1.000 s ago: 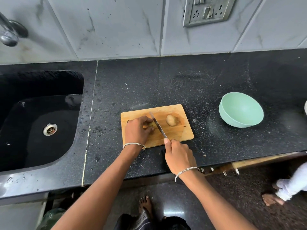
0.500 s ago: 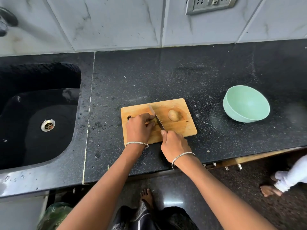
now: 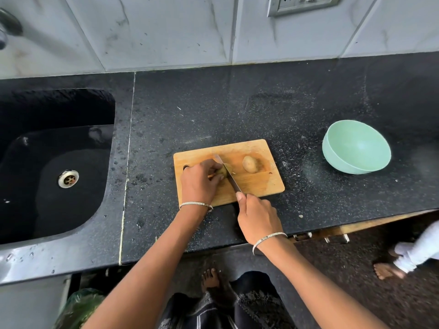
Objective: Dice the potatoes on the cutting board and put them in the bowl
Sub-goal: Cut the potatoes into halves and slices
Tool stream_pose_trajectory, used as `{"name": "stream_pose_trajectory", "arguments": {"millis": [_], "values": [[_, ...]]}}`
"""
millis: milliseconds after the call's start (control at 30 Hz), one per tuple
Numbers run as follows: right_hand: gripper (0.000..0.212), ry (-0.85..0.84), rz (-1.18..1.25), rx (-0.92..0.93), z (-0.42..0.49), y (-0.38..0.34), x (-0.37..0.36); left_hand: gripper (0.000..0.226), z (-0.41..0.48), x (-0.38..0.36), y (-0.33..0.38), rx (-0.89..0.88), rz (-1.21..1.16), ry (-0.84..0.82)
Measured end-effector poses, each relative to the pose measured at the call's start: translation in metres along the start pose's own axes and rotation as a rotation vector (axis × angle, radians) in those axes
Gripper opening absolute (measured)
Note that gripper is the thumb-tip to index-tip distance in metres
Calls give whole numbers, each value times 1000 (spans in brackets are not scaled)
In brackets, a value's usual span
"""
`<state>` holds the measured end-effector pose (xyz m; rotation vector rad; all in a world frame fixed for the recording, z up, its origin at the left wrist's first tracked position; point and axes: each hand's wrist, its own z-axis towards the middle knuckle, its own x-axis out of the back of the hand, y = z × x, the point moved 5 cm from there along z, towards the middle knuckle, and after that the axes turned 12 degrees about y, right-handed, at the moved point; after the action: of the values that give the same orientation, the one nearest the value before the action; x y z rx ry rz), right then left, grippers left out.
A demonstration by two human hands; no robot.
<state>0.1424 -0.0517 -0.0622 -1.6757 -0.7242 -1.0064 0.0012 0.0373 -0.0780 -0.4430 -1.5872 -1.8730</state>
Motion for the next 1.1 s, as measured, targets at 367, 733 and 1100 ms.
{"name": "stream_pose_trajectory", "arguments": {"millis": [367,733,1100], "values": [[50,39,27,31,-5,-3,7,17,-5,6,3,75,-35,23],[42,66,-116,75,-6,-15,9,18,-5,6,2,117,-71,33],[43,30,-141,61,4,-17,-9,18,-4,7,2,97,-18,-6]]}}
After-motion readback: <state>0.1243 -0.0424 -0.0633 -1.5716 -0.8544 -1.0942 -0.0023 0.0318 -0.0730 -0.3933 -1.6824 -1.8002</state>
